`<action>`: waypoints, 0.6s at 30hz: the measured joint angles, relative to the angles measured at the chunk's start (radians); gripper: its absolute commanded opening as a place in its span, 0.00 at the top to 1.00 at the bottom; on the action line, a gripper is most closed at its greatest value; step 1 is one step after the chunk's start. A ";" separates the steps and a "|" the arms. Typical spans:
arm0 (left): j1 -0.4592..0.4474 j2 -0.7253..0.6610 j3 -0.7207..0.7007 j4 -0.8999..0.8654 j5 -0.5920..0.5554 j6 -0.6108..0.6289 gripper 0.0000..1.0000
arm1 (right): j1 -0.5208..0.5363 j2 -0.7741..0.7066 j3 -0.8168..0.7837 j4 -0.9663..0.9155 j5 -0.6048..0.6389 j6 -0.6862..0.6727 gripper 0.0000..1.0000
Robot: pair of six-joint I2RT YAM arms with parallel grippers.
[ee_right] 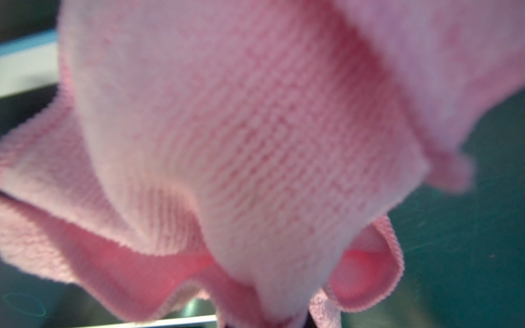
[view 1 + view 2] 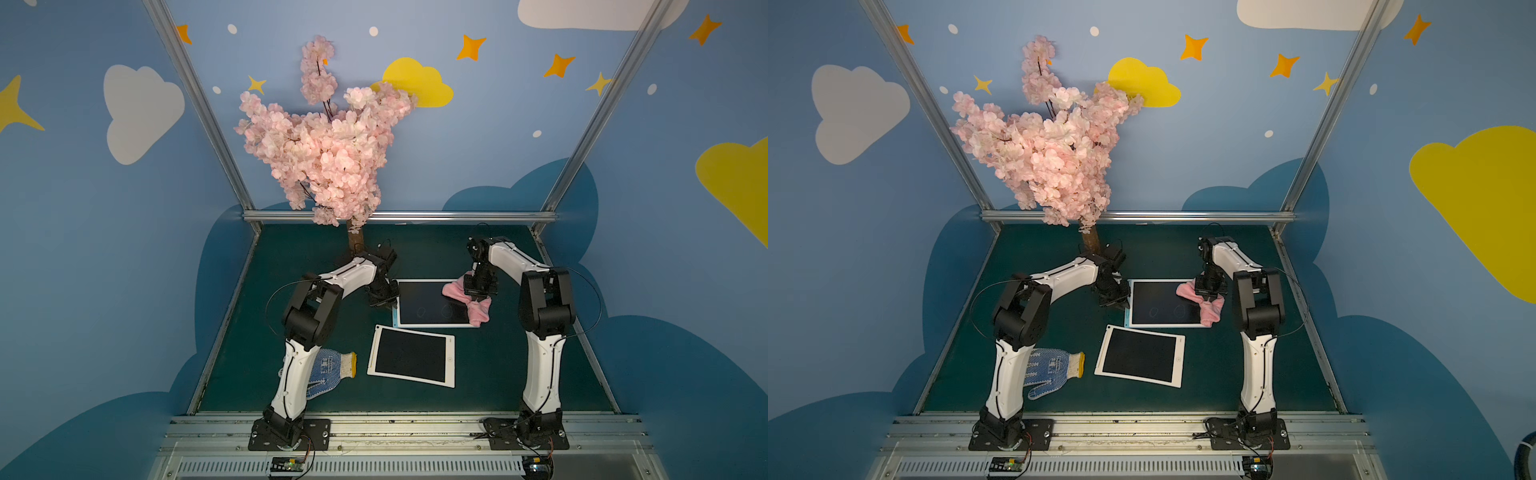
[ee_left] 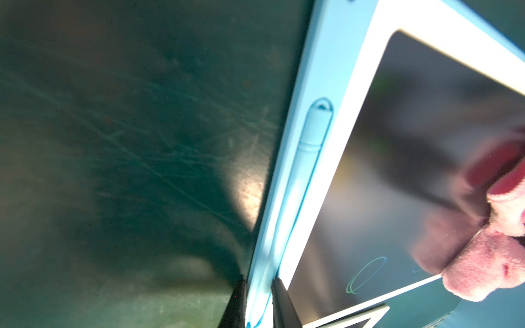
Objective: Wipe the drawing tablet
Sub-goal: Wipe the dirt from the drawing tablet.
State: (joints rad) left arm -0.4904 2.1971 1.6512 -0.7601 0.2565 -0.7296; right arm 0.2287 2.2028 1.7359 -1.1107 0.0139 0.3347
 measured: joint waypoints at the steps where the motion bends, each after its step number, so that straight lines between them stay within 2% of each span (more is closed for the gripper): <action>1: 0.000 0.000 0.000 0.000 0.001 0.000 0.81 | -0.001 0.008 0.013 -0.009 0.000 0.000 1.00; 18: 0.006 0.001 0.000 0.000 0.013 0.000 0.81 | -0.001 0.109 0.184 -0.081 0.001 -0.001 1.00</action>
State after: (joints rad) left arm -0.4847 2.1979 1.6512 -0.7605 0.2695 -0.7292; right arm 0.2279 2.3123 1.9198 -1.1915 0.0147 0.3340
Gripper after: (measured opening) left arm 0.192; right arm 0.064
